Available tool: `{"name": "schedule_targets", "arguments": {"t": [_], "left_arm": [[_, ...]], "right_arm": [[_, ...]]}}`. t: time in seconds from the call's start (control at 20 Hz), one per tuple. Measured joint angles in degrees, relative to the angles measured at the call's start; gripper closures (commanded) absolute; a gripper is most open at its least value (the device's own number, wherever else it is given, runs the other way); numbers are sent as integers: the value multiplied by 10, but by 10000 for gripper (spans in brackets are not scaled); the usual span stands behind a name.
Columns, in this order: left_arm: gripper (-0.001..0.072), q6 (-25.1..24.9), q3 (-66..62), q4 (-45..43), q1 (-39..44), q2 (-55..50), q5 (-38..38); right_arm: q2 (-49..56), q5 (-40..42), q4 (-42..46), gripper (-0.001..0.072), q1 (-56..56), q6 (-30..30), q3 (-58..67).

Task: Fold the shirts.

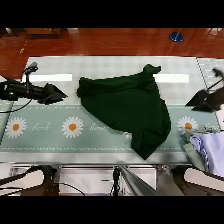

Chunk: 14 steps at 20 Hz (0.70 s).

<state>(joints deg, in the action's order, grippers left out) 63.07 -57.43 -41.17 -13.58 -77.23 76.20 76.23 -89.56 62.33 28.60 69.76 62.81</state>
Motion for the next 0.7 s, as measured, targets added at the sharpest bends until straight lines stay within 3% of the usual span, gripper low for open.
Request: {"name": "schedule_targets", "arguments": {"t": [0.1, 0.5, 0.65, 0.7], "left_arm": [[232, -4, 3, -2, 18, 0, -12], [231, -8, 6, -4, 57, -10, -37], [230, -9, 6, -4, 64, -26, -38], [230, -9, 6, -4, 66, -32, -39]], "right_arm": [[-17, 41, -14, 148, 0, -25, -74], [-34, 165, -61, 162, -2, -57, -230], [-35, 197, -69, 192, -2, -54, -254], [-36, 205, -76, 320, -2, -52, -260]]}}
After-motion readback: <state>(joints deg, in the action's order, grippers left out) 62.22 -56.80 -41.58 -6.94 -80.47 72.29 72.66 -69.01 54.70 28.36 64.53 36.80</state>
